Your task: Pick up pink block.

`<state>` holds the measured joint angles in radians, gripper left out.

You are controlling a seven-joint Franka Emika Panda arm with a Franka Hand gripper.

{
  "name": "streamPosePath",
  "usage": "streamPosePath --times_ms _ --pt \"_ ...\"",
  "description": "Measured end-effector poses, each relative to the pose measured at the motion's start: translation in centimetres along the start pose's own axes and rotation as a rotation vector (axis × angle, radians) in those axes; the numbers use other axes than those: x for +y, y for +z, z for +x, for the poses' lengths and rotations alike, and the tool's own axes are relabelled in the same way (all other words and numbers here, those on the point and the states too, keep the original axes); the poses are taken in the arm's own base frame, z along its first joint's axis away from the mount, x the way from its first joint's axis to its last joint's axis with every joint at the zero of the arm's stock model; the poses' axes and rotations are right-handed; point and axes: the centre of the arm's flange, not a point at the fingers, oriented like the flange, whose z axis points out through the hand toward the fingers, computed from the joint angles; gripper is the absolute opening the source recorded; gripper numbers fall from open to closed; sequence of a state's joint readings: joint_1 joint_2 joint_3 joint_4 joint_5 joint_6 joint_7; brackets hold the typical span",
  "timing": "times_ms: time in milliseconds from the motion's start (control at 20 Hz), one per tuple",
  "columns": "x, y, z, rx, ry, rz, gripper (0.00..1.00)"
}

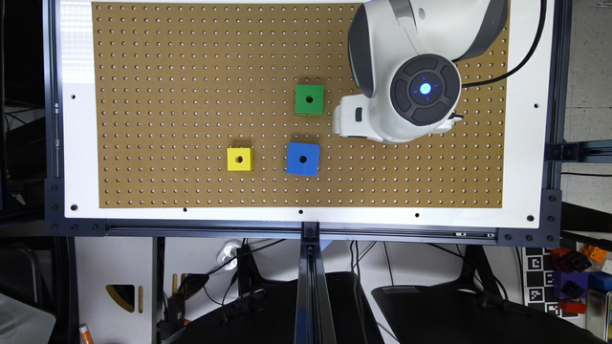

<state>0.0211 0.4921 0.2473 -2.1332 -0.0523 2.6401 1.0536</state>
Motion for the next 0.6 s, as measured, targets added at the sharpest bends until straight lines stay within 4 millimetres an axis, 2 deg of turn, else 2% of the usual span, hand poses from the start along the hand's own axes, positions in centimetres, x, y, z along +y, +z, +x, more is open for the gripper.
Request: streamPosePath --times_ms 50,100,600 --pt "0.05 0.35 0.01 -0.001 0.0 0.0 1.0" --pt "0.01 0.28 0.05 -0.001 0.0 -0.001 0.0" --pt "0.1 -0.15 0.3 0.004 0.003 -0.002 0.0"
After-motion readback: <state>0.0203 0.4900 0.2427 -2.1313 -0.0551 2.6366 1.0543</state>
